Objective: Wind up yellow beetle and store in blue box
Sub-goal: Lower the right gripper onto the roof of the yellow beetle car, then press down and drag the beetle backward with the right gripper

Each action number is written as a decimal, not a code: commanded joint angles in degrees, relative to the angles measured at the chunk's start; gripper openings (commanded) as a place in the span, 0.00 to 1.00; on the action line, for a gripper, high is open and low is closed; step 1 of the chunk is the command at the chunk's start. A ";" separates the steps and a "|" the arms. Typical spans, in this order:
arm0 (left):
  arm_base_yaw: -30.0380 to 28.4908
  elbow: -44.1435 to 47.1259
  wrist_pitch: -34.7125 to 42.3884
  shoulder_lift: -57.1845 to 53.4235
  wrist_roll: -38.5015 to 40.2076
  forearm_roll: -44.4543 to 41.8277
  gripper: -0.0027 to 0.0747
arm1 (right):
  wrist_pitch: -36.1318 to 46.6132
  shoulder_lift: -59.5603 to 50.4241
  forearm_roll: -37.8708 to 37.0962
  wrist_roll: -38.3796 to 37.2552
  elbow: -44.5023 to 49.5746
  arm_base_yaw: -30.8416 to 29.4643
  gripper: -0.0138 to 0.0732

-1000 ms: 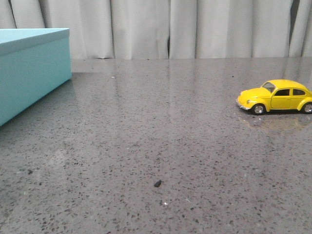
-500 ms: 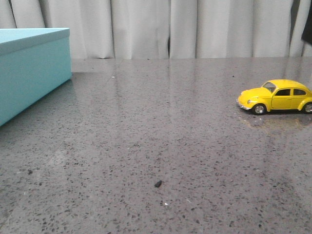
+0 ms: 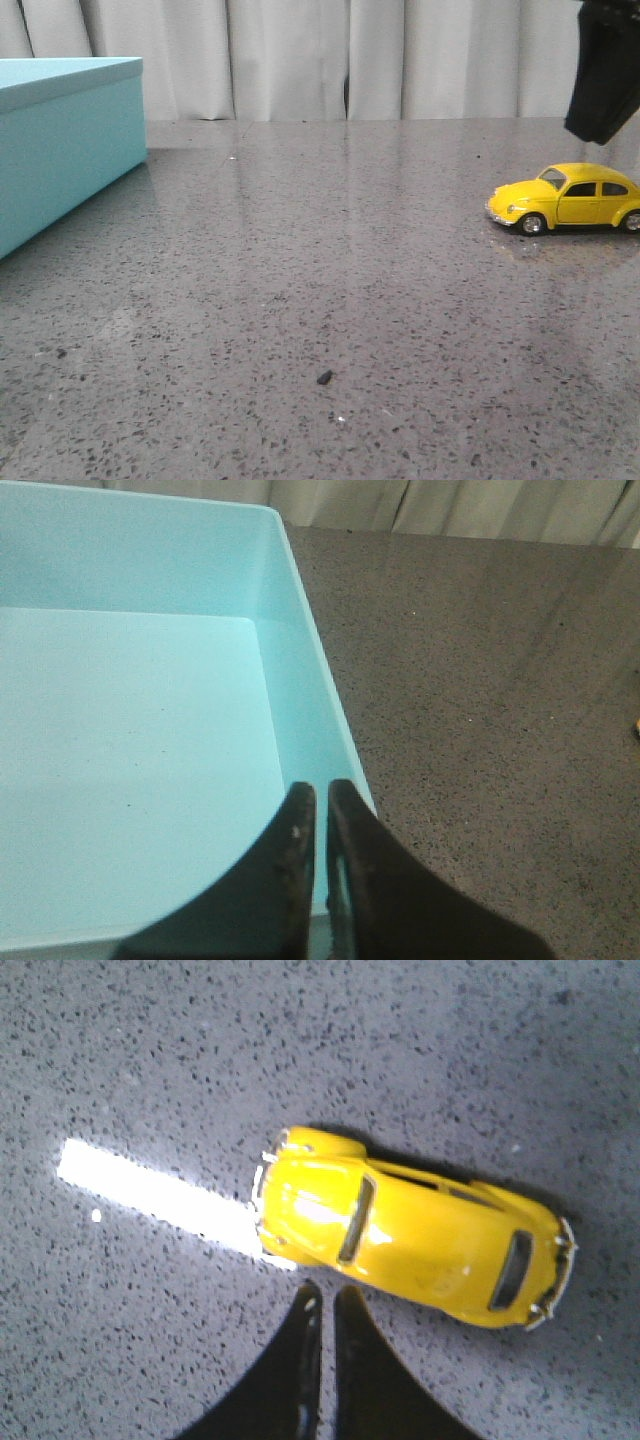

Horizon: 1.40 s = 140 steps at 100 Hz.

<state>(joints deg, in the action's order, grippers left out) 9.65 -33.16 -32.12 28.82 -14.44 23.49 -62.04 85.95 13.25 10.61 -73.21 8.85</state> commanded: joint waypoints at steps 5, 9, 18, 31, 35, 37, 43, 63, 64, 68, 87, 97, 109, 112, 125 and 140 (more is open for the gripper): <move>-0.05 -2.19 3.34 0.59 -0.14 1.20 0.01 | 3.26 -1.48 0.44 -0.53 -2.01 0.10 0.10; -0.05 -2.19 3.19 0.59 -0.14 1.20 0.01 | 3.65 -1.48 0.02 -0.67 -2.01 0.10 0.10; -0.05 -2.19 2.96 0.59 -0.14 1.20 0.01 | 4.12 -1.48 -2.17 -1.75 -2.01 0.10 0.10; -0.05 -2.19 2.96 0.59 -0.14 1.20 0.01 | 3.78 -0.68 -2.69 -2.11 -2.01 0.10 0.10; -0.05 -2.19 2.96 0.59 -0.14 1.20 0.01 | 3.69 -0.33 -2.69 -2.11 -2.01 0.10 0.10; -0.05 -2.19 2.96 0.59 -0.14 1.20 0.01 | 3.69 -0.03 -2.69 -2.11 -2.01 0.10 0.10; -0.05 -2.19 2.96 0.59 -0.14 1.20 0.01 | 3.53 0.44 -2.59 -2.11 -2.01 0.10 0.10; -0.05 -2.19 2.96 0.59 -0.14 1.20 0.01 | 3.37 1.75 -2.59 -2.11 -2.01 0.10 0.10; -0.05 -2.19 2.96 0.59 -0.14 1.20 0.01 | 3.48 1.87 -2.59 -2.11 -2.01 0.10 0.10; -0.05 -2.19 2.96 0.59 -0.14 1.20 0.01 | 3.47 2.03 -2.59 -2.11 -2.01 0.10 0.10; -0.05 -2.19 2.96 0.59 -0.14 1.20 0.01 | 4.66 2.81 -2.59 -2.11 -2.01 0.10 0.10; -0.05 -2.19 2.96 0.59 -0.14 1.20 0.01 | 5.02 3.13 -2.59 -2.11 -2.01 0.10 0.10; -0.05 -2.19 2.96 0.59 -0.14 1.20 0.01 | 5.29 3.16 -2.59 -2.11 -2.01 0.10 0.10; -0.05 -2.19 2.96 0.59 -0.14 1.20 0.01 | 5.29 3.16 -2.70 -2.11 -2.01 0.10 0.10; -0.05 -2.19 2.96 0.59 -0.14 1.20 0.01 | 5.29 3.16 -2.81 -2.11 -2.01 0.10 0.10; -0.05 -2.19 2.94 0.59 -0.14 1.20 0.01 | 5.29 3.16 -3.50 -2.20 -2.01 0.10 0.10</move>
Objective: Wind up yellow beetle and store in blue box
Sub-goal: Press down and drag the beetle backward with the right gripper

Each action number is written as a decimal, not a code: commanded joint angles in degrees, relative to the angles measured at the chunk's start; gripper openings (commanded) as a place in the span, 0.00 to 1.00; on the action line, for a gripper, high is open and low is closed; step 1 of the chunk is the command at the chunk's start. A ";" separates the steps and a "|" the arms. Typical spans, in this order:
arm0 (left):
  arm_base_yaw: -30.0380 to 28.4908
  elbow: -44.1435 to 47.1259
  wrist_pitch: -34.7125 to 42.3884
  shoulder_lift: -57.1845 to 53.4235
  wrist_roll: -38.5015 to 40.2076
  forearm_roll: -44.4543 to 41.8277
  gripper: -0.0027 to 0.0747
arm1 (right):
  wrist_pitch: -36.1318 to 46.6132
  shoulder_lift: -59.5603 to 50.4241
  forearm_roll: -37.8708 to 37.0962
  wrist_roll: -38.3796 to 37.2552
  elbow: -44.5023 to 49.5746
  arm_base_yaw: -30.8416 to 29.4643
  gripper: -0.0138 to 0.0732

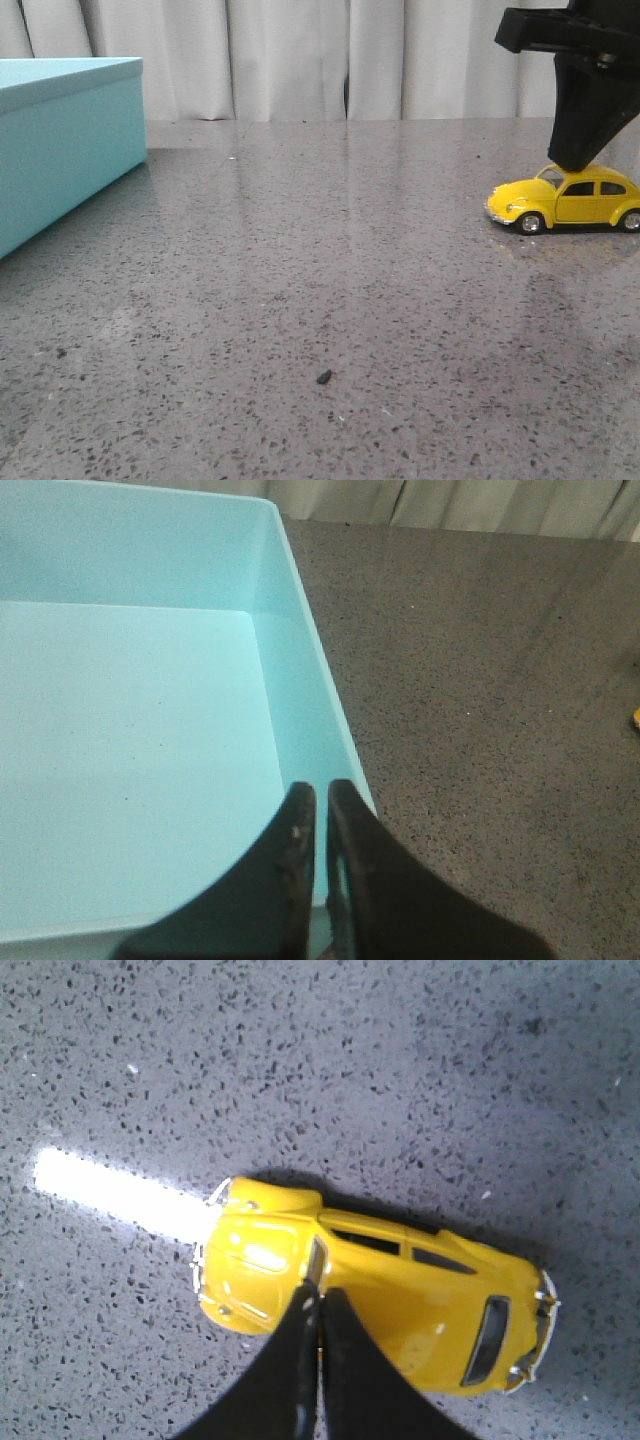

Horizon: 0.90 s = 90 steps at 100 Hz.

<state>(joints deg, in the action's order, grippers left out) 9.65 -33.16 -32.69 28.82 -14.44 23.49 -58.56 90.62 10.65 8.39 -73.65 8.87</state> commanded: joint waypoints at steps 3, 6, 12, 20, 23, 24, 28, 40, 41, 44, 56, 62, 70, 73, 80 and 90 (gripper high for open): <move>-0.05 -2.19 3.52 0.59 -0.14 1.20 0.01 | 1.81 -1.51 -1.04 -0.13 -1.57 0.08 0.10; -0.05 -2.19 3.52 0.59 -0.14 1.20 0.01 | 1.81 -1.51 -1.04 -0.13 -1.46 0.08 0.10; -0.05 -2.19 3.52 0.59 -0.14 1.20 0.01 | 1.81 -1.51 -1.13 -0.13 -1.33 0.08 0.10; -0.05 -2.19 3.42 0.59 -0.14 1.20 0.01 | 1.81 -1.51 -1.13 -0.13 -1.23 0.08 0.10; -0.05 -2.19 3.42 0.59 -0.14 1.20 0.01 | 1.81 -1.51 -1.26 -0.13 -1.23 0.08 0.10; -0.05 -2.19 3.42 0.59 -0.14 1.20 0.01 | 1.81 -1.51 -1.26 -0.13 -1.23 0.08 0.10; -0.05 -2.19 3.42 0.59 -0.14 1.20 0.01 | 1.81 -1.51 -1.46 -0.13 -1.23 0.08 0.10; -0.05 -2.19 3.42 0.59 -0.14 1.20 0.01 | 1.81 -1.51 -1.73 -0.25 -1.23 0.08 0.10; -0.05 -2.19 3.42 0.59 -0.14 1.20 0.01 | 1.81 -1.51 -1.73 -0.25 -1.23 0.08 0.10; -0.05 -2.19 3.42 0.59 -0.14 1.20 0.01 | 1.81 -1.51 -1.73 -0.25 -1.23 0.08 0.10; -0.05 -2.19 3.42 0.59 -0.14 1.20 0.01 | 1.71 -1.51 -1.99 -0.25 -1.23 0.08 0.10; -0.05 -2.19 3.42 0.59 -0.14 1.29 0.01 | 1.61 -1.51 -2.12 -0.25 -1.23 0.08 0.10; -0.05 -2.19 3.42 0.59 -0.14 1.29 0.01 | 1.49 -1.51 -2.37 -0.25 -1.23 -0.29 0.10; -0.05 -2.19 3.42 0.59 -0.14 1.29 0.01 | 1.49 -1.51 -2.37 -0.25 -1.23 -0.53 0.10; -0.05 -2.19 3.42 0.59 -0.14 1.29 0.01 | 1.23 -1.51 -2.50 -0.25 -1.23 -1.43 0.10; -0.05 -2.19 3.42 0.59 -0.14 1.29 0.01 | 1.01 -1.51 -2.50 -0.25 -1.23 -3.33 0.10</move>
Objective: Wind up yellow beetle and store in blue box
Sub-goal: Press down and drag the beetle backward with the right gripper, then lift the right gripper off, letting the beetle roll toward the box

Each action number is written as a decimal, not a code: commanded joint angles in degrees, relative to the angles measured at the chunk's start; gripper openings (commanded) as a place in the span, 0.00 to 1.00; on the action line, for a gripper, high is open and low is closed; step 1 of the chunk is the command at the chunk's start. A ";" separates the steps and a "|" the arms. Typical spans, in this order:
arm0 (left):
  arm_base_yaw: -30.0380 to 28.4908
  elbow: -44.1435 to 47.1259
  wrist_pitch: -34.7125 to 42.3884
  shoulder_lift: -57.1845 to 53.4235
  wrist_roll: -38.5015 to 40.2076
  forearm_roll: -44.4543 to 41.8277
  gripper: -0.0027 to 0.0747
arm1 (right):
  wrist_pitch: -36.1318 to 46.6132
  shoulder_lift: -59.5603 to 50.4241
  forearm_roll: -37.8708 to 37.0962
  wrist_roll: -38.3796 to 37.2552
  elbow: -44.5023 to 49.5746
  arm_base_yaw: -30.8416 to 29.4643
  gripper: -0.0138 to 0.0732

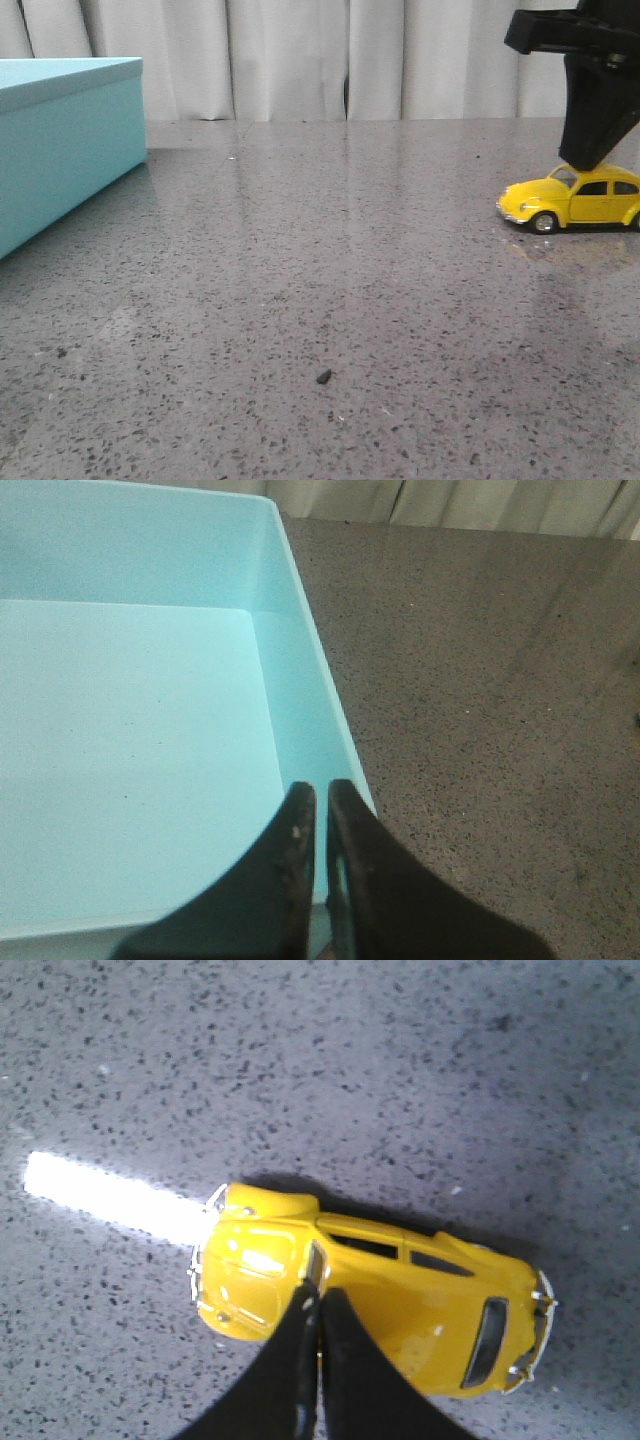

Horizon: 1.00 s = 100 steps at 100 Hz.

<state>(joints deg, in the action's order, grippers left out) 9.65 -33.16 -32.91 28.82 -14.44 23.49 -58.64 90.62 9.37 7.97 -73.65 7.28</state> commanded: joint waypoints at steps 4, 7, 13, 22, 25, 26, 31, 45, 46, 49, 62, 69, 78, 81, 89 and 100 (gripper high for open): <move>-0.05 -2.19 3.63 0.59 -0.14 1.29 0.01 | 0.78 -1.51 -1.34 0.16 -1.23 -2.47 0.10; -0.05 -2.19 3.63 0.59 -0.14 1.29 0.01 | 0.67 -1.51 -1.47 0.16 -1.11 -3.27 0.10; -0.05 -2.19 3.63 0.59 -0.14 1.29 0.01 | 0.53 -1.51 -2.18 0.16 -0.53 -4.54 0.10; -0.05 -2.19 3.63 0.59 -0.14 1.29 0.01 | 0.41 -1.51 -3.96 0.16 1.24 -6.88 0.10; -0.05 -2.19 3.63 0.59 -0.14 1.29 0.01 | 0.26 -1.51 -4.47 0.16 1.77 -7.70 0.10; -0.05 -2.19 3.63 0.59 -0.14 1.29 0.01 | 0.13 -1.51 -4.54 0.16 2.03 -8.12 0.10; -0.05 -2.19 3.63 0.59 -0.14 1.29 0.01 | 0.13 -1.51 -4.84 0.16 2.64 -9.67 0.10; -0.05 -2.19 3.63 0.59 -0.14 1.29 0.01 | 0.24 -1.51 -5.12 0.16 3.12 -12.69 0.10; -0.05 -2.19 3.63 0.59 -0.14 1.29 0.01 | 0.25 -1.51 -5.12 0.16 3.12 -12.81 0.10; -0.05 -2.19 3.63 0.59 -0.14 1.29 0.01 | 0.25 -1.51 -5.12 0.16 3.12 -12.94 0.10; -0.05 -2.19 3.63 0.59 -0.14 1.29 0.01 | 1.68 -1.89 -5.12 0.16 2.74 -13.03 0.10; -0.05 -2.19 3.63 0.59 -0.14 1.29 0.01 | 1.55 -2.99 -2.54 0.27 0.94 -12.93 0.10; -0.05 -2.19 3.63 0.59 -0.14 1.29 0.01 | 0.48 -6.00 2.94 1.83 -3.35 -12.69 0.10; -0.05 -2.19 3.63 0.59 -0.14 1.29 0.01 | 0.21 -7.19 4.18 2.28 -4.85 -12.38 0.10; -0.05 -2.19 3.63 0.59 -0.14 1.29 0.01 | -0.84 -10.30 4.95 2.43 -9.59 -10.89 0.10; -0.05 -2.19 3.63 0.59 -0.14 1.29 0.01 | -1.20 -13.82 4.95 2.43 -14.72 -9.24 0.10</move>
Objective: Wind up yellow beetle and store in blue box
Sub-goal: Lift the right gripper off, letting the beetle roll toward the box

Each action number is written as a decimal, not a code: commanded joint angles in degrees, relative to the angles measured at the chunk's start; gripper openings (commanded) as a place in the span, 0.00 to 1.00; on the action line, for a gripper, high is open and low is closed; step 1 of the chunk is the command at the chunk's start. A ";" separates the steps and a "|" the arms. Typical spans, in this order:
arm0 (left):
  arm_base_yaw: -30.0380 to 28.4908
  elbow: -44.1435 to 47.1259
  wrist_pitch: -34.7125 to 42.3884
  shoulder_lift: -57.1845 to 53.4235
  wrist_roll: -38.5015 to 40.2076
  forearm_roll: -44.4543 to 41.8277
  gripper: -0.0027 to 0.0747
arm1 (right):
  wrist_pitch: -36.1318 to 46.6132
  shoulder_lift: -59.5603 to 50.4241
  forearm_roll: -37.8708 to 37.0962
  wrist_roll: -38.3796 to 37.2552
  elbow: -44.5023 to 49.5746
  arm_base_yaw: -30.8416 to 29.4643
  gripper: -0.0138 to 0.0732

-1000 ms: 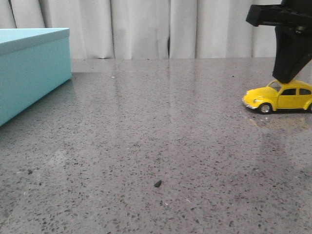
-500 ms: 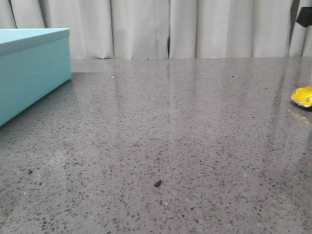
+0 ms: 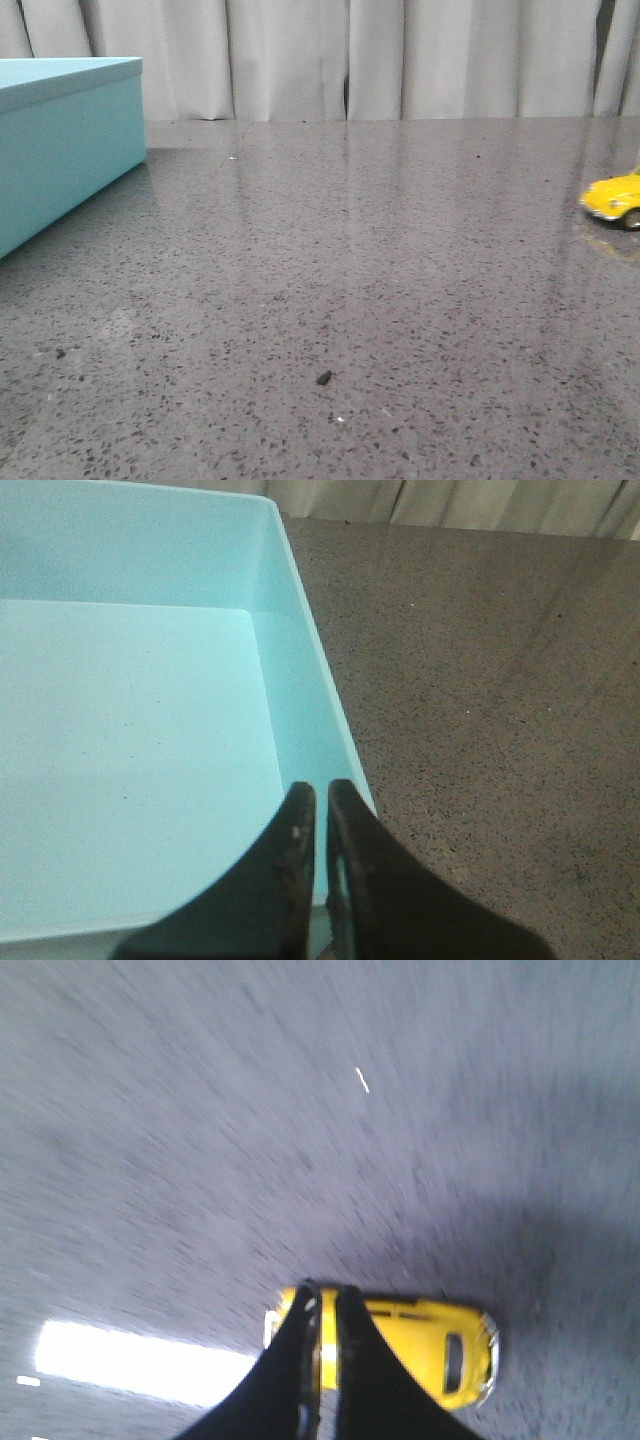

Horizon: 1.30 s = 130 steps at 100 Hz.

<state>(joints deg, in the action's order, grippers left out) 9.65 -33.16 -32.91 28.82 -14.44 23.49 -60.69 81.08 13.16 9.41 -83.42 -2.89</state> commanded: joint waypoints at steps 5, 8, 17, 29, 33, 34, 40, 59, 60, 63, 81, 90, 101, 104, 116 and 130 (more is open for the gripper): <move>-0.05 -2.19 3.63 0.59 -0.14 1.29 0.01 | 0.62 -5.22 1.16 0.99 -6.57 1.22 0.10; -0.05 -2.19 3.63 0.59 -0.14 1.29 0.01 | 0.33 -5.70 1.16 0.99 -7.32 1.22 0.10; -0.05 -2.19 3.63 0.59 -0.14 1.29 0.01 | -0.57 -6.66 1.16 0.99 -8.63 1.22 0.10; -0.05 -2.19 3.63 0.59 -0.14 1.29 0.01 | -1.00 -7.55 1.16 0.99 -8.74 1.22 0.10; -0.05 -2.19 3.63 0.59 -0.14 1.29 0.01 | -1.00 -8.09 1.16 0.99 -8.74 1.22 0.10; -0.05 -2.19 3.63 0.59 -0.14 1.29 0.01 | -1.00 -8.09 1.16 0.99 -8.74 1.22 0.10; -0.05 -2.19 3.63 0.59 -0.14 1.29 0.01 | -1.04 -8.51 1.16 0.99 -8.74 1.22 0.10; -0.05 -2.19 3.63 0.59 -0.64 1.29 0.01 | -1.04 -11.27 1.16 1.09 -8.74 1.26 0.10; -0.05 -2.19 3.63 0.59 -0.64 1.29 0.01 | -1.14 -11.44 1.16 1.09 -8.74 1.26 0.10; -0.05 -2.19 3.63 0.68 -0.76 1.29 0.01 | -1.13 -12.30 1.16 1.09 -8.74 1.26 0.10; -0.05 -4.41 3.11 1.82 -4.40 1.44 0.01 | -1.17 -17.05 1.16 1.29 -8.33 1.26 0.10; -0.05 -6.53 2.12 3.74 -6.85 1.54 0.01 | 0.43 -20.21 1.16 2.42 -6.16 1.97 0.10; 1.01 -9.97 0.69 7.18 -10.24 1.54 0.01 | 4.30 -24.66 1.16 3.68 -1.25 3.99 0.10; 1.55 -10.86 0.57 8.20 -11.31 1.54 0.01 | 5.47 -25.97 1.16 4.07 0.28 4.57 0.10; 4.54 -15.06 -0.23 13.04 -16.80 1.54 0.01 | 11.57 -32.04 1.16 6.33 7.67 6.55 0.10; 7.35 -20.03 -2.26 19.76 -22.07 1.54 0.01 | 19.72 -40.49 1.16 10.89 17.61 7.54 0.10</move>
<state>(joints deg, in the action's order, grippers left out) 15.22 -48.75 -37.06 45.17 -33.28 23.49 -50.31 45.42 13.94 16.81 -69.48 4.18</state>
